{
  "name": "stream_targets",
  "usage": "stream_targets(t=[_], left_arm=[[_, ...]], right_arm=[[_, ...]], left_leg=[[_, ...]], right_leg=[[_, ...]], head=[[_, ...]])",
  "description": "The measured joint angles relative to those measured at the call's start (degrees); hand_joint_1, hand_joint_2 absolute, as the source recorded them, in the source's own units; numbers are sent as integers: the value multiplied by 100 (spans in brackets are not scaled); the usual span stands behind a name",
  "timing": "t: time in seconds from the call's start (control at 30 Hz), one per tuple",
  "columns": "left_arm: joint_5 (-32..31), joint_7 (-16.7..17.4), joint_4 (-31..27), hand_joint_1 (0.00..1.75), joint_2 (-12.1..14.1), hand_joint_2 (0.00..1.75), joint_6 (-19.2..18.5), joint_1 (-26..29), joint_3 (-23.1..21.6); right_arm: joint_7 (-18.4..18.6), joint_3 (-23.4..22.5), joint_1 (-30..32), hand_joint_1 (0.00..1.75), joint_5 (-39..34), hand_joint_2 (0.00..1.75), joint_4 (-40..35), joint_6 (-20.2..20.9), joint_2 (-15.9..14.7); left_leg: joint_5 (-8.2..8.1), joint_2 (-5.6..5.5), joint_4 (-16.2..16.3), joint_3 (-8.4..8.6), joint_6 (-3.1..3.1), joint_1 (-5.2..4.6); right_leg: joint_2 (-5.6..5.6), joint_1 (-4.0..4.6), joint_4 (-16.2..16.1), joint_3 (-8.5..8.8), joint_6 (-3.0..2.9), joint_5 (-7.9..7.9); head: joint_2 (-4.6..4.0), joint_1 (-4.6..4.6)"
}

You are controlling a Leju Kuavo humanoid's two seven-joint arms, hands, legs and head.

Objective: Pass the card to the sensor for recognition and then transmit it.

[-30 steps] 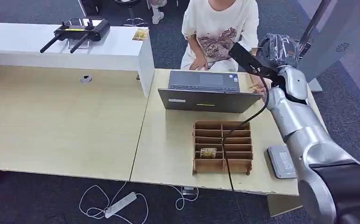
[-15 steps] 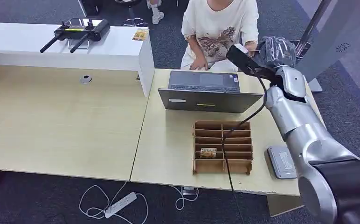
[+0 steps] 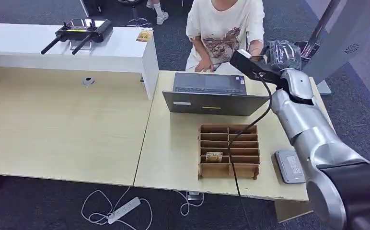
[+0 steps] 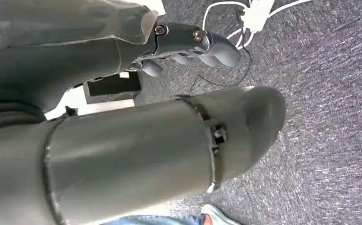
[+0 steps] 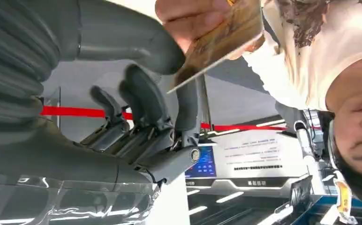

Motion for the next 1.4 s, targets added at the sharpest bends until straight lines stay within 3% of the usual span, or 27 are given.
stream_targets(t=[0.37,0.83,1.1,1.23,1.4], left_arm=[[0,0,0,0,0,0,0,0,-74],[0,2,0,0,-4,0,4,2,-74],[0,22,0,0,-4,0,22,4,-74],[0,48,0,0,-7,0,61,13,-74],[0,50,0,0,-7,0,100,16,-74]], right_arm=[[-35,0,0,0,-85,175,24,-20,31],[-507,-448,20,0,-899,175,24,-223,83],[-1607,-1017,112,0,-2211,175,-68,-52,59],[-2228,-1450,231,0,-3273,175,-222,485,18],[-2669,-1803,437,0,-4318,175,-476,1125,-59]], left_leg=[[0,0,0,0,0,0],[0,1,0,1,0,0],[0,1,1,2,0,0],[0,0,1,2,0,-2],[0,0,1,2,0,-2]], right_leg=[[0,0,0,0,0,0],[0,0,0,0,0,0],[1,-1,-1,-2,0,0],[0,-2,-1,-2,0,0],[0,-3,-2,-1,0,0]], head=[[0,0],[0,0],[0,0],[0,0],[0,0]])
